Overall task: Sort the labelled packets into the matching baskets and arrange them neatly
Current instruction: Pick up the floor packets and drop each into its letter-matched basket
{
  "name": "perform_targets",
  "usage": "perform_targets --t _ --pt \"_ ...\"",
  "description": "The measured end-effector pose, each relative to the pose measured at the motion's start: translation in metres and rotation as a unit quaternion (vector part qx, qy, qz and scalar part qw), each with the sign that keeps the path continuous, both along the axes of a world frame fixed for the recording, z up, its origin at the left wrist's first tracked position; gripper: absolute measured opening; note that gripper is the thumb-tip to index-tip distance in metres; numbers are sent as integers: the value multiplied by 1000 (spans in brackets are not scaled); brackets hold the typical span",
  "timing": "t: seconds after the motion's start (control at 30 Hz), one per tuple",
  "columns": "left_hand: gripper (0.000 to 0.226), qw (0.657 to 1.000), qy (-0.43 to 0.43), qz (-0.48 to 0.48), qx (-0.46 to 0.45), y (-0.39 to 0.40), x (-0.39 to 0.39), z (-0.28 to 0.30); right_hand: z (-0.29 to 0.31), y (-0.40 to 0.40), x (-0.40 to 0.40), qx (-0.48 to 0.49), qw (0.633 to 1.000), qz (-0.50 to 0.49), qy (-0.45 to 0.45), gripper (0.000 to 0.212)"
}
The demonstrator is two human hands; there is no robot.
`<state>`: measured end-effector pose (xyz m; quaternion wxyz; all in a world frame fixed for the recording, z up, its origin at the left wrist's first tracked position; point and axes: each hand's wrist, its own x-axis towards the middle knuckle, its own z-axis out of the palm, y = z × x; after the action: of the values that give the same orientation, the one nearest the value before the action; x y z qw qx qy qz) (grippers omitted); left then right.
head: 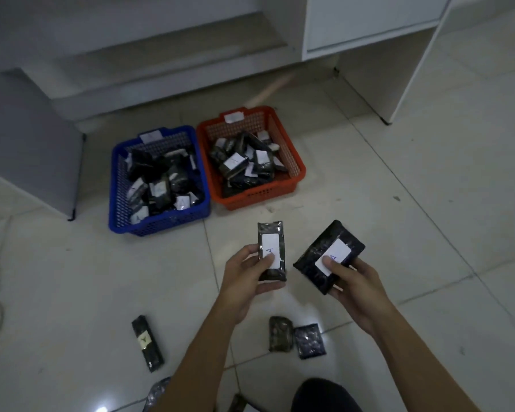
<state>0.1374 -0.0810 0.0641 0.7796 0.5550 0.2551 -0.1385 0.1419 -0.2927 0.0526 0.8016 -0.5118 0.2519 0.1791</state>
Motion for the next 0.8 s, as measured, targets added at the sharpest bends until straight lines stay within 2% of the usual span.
perform_targets --t 0.23,0.37,0.5,0.6,0.67,0.73,0.8 --pt "25 997 -23 78 -10 63 -6 -5 -3 65 20 -22 998 61 1 28" --pt "23 992 -26 124 9 112 1 -21 -12 121 42 -41 992 122 -13 30" --pt "21 981 -27 170 94 176 28 -26 -17 192 82 -73 980 178 -48 39" --pt "17 961 -20 198 193 229 65 -26 -16 252 121 -110 967 210 -92 41" --pt "19 948 4 210 241 261 95 -28 -15 289 151 -139 961 212 -111 35" --pt "21 945 50 204 252 286 123 -33 -14 322 178 -188 948 222 -132 24" --pt "12 925 89 161 332 304 144 -40 -18 348 200 -245 928 243 -138 13"
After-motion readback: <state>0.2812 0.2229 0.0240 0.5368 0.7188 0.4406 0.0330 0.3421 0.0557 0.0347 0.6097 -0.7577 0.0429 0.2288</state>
